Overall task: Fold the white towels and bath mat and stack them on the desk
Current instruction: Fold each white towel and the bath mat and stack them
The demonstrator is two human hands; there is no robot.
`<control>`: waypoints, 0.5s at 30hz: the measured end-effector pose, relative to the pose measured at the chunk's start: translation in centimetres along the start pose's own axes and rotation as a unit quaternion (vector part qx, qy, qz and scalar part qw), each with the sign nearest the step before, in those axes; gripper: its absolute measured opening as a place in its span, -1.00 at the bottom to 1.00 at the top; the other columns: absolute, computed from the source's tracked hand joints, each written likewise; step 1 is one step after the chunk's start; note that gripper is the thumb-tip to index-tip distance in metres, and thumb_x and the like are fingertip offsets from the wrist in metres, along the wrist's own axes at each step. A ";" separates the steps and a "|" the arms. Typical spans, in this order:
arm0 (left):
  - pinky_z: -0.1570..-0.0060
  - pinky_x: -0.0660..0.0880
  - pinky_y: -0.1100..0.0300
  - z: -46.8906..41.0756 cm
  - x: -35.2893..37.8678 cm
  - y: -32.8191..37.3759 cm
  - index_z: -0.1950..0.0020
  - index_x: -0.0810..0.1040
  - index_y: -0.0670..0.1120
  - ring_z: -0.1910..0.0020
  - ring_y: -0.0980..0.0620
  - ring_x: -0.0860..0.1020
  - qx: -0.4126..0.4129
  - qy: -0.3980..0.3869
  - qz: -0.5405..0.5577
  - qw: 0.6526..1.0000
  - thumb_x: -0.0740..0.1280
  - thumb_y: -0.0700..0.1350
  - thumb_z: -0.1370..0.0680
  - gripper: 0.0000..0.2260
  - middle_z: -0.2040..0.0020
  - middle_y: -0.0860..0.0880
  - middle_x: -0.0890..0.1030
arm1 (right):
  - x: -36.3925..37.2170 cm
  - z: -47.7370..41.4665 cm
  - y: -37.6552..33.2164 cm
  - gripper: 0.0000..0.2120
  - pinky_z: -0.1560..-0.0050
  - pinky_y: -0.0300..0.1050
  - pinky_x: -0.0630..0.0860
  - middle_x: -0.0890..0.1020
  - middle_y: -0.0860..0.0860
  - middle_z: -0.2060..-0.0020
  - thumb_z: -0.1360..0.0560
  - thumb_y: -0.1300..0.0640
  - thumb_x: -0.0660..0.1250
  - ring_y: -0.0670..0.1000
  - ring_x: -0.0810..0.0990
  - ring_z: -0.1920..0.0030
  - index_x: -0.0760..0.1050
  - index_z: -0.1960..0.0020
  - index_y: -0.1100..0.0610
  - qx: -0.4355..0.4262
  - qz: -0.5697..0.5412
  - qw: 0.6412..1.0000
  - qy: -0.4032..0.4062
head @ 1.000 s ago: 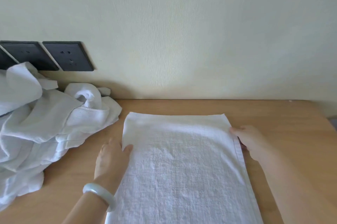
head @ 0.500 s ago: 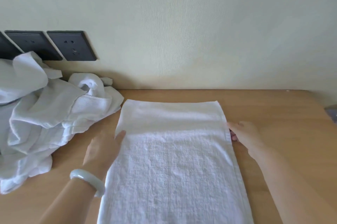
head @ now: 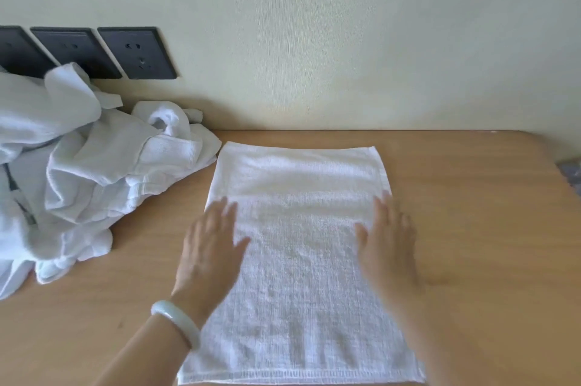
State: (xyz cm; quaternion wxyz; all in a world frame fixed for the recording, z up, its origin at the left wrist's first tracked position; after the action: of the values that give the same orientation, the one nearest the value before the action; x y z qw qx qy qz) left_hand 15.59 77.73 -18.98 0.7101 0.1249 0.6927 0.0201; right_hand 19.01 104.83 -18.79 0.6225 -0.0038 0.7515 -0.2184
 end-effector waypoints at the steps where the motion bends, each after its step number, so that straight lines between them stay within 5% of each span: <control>1: -0.52 0.03 -0.02 1.3 0.9 0.3 -0.59 0.06 0.00 -0.56 -0.07 0.07 0.058 -0.009 -0.018 0.998 0.06 0.17 -0.65 -0.45 -0.59 -0.06 0.04 | 1.1 1.9 -0.9 -0.44 -0.47 0.12 0.12 0.12 0.17 -0.53 -0.63 0.00 0.13 0.19 0.10 -0.52 0.11 -0.54 0.23 -0.047 0.000 0.998 -0.038; 4: -0.52 -0.11 -0.06 3.8 3.1 -1.4 -0.60 -0.09 0.09 -0.58 0.00 -0.09 0.083 -0.036 -0.050 0.995 -0.10 0.21 -0.64 -0.46 -0.61 0.01 -0.09 | 3.9 6.4 -0.3 -0.40 -0.50 0.06 -0.10 -0.10 0.05 -0.57 -0.64 -0.15 -0.15 0.02 -0.13 -0.56 -0.09 -0.57 0.15 -0.111 0.062 0.986 -0.103; 10: -0.52 -0.15 -0.01 7.0 3.8 -0.6 -0.60 -0.09 0.03 -0.58 -0.02 -0.14 0.011 -0.008 -0.017 1.000 -0.13 0.18 -0.64 -0.45 -0.61 -0.04 -0.09 | 2.5 7.6 -0.1 -0.25 -0.48 0.17 -0.06 0.01 0.20 -0.53 -0.58 -0.23 -0.22 0.18 -0.02 -0.54 0.07 -0.53 0.31 0.038 0.086 0.995 -0.045; 15: -0.49 -0.11 -0.03 8.8 4.3 2.5 -0.60 0.00 -0.02 -0.58 -0.07 -0.09 -0.031 -0.030 -0.003 0.999 -0.13 0.16 -0.65 -0.45 -0.60 -0.12 0.00 | 4.7 10.1 -6.8 -0.40 -0.45 0.18 0.09 0.21 0.15 -0.51 -0.60 -0.09 0.01 0.12 0.15 -0.53 0.23 -0.50 0.26 -0.138 0.023 0.986 -0.092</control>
State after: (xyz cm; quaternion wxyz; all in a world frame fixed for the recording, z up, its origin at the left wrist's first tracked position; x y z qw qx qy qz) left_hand 24.83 79.69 -22.62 0.7343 0.1013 0.6702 0.0359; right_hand 25.62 94.05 -22.23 0.6873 -0.0923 0.7140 -0.0964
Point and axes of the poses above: each hand's wrist, its own z-axis away from the middle knuckle, its own x-axis out of the palm, y = z × x, the point moved 2 cm from there along -z, towards the middle knuckle
